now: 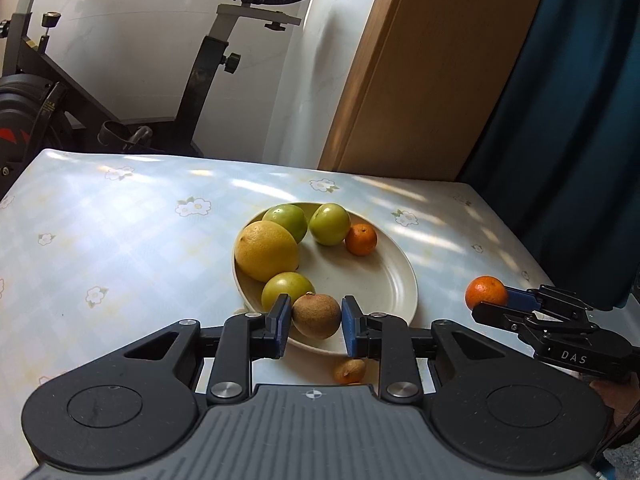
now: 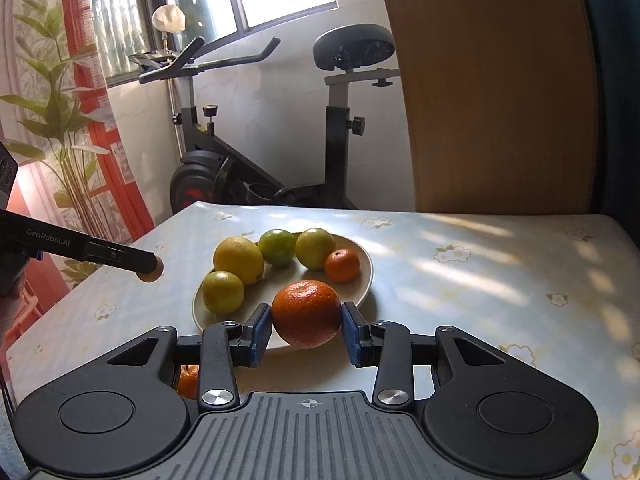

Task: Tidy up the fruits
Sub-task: 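Lower the mandarin onto the plate with the right tool while the left tool lifts the kiwi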

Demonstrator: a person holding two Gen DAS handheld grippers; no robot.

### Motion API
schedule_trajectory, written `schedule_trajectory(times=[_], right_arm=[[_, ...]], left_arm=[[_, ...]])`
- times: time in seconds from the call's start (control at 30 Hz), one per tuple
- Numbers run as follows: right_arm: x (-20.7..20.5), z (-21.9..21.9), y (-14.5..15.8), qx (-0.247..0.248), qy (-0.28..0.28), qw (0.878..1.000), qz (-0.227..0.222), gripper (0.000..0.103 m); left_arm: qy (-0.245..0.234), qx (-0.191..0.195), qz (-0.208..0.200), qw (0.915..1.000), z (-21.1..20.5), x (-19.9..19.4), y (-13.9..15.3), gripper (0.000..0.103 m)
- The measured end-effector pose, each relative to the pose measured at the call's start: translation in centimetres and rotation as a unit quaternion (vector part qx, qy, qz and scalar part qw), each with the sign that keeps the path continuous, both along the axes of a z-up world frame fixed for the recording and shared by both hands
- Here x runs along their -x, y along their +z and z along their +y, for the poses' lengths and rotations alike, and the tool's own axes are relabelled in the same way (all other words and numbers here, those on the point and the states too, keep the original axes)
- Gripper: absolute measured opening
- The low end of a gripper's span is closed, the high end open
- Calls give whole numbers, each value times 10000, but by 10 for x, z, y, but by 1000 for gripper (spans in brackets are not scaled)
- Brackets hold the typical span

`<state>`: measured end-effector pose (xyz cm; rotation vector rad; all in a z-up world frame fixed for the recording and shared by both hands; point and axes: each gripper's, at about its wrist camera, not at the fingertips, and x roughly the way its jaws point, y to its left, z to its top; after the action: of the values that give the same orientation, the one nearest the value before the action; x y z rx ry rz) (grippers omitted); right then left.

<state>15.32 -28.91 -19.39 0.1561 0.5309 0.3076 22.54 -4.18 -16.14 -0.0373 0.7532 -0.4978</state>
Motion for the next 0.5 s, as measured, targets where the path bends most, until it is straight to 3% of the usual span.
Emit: schedule_trajectory(times=[0.1, 0.27, 0.5], right_arm=[[-19, -1, 5, 165, -3, 9999, -4, 35], [-42, -4, -4, 166, -4, 9997, 196, 35], [-71, 4, -21, 15, 142, 9990, 431, 35]], left_arm=[[-186, -150, -22, 9997, -15, -10, 1, 28], [-403, -454, 236, 9979, -34, -18, -21, 28], [-332, -712, 488, 9957, -38, -26, -46, 28]])
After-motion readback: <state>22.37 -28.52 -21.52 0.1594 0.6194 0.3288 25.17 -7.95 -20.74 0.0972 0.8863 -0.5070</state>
